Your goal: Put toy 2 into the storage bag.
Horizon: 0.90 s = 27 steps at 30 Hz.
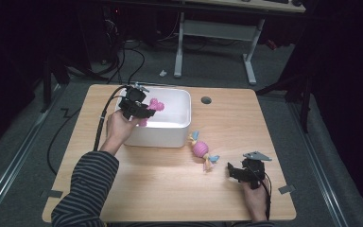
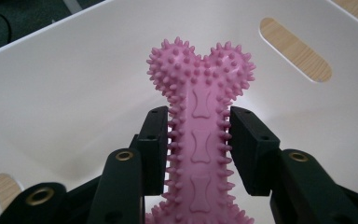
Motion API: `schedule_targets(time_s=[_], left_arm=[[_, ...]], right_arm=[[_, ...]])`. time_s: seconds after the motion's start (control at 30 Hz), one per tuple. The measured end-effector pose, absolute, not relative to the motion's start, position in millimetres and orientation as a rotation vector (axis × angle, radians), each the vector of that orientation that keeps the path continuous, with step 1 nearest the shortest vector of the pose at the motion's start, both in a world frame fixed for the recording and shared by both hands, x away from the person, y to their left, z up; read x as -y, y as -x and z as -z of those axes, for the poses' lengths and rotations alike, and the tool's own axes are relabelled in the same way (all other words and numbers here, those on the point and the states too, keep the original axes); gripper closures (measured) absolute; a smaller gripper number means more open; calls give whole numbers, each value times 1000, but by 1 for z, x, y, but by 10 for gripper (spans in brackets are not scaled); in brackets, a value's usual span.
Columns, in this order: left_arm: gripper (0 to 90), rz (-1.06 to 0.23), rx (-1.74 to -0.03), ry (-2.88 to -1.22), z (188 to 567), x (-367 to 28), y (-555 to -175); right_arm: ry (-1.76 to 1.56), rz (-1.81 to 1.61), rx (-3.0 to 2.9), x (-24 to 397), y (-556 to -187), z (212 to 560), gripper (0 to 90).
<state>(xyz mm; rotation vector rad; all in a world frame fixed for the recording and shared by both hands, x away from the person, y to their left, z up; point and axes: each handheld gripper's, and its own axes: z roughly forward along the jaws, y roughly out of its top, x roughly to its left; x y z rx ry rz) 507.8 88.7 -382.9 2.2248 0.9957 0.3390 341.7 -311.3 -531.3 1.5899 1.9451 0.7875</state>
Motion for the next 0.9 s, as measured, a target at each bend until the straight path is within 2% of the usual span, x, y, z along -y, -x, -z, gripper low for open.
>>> schedule_targets(time_s=[0.77, 0.83, 0.9], left_arm=[[580, -315, -1011, -2323, 398, -72, -512], [569, -300, -1021, -2326, 399, -72, -513], [516, -308, -1029, -2320, 399, -71, -513]], right_arm=[[-1593, -786, -1946, 311, -342, 531, 163], [-1592, -788, -1945, 311, -342, 531, 164], [-1592, -788, -1945, 311, -342, 531, 164]])
